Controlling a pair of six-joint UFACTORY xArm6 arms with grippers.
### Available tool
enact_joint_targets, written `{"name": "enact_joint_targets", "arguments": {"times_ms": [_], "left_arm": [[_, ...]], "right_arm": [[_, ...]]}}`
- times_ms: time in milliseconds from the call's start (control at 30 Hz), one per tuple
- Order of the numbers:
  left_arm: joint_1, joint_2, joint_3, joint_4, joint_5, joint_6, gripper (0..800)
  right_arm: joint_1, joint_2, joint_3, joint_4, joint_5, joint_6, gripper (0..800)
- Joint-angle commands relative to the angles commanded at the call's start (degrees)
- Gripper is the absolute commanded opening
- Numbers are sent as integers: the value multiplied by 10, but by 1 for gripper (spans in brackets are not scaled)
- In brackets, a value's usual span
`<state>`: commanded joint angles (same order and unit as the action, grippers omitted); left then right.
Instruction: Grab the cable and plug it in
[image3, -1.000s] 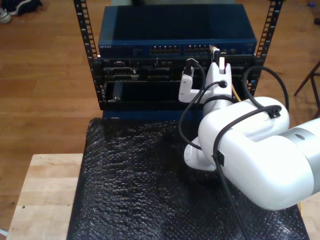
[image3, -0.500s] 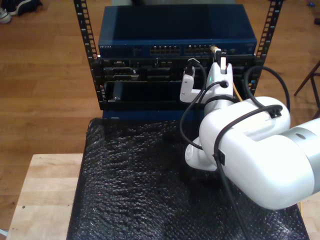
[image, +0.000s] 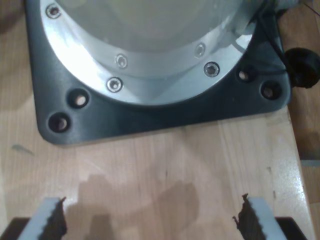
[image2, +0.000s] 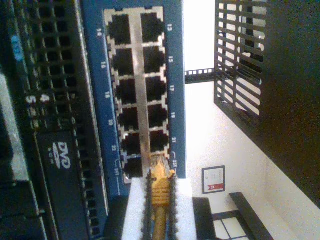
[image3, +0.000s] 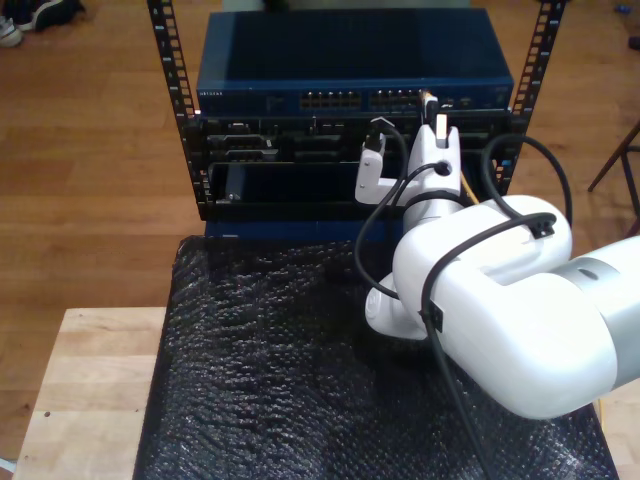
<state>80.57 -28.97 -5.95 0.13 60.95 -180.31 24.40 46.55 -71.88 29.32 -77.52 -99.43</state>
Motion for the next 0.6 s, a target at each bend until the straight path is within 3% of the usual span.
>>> {"name": "enact_joint_targets", "arguments": {"times_ms": [600], "left_arm": [[0,0,1,0,0,0,800]], "right_arm": [[1,5,-18,-1,1,0,0]]}}
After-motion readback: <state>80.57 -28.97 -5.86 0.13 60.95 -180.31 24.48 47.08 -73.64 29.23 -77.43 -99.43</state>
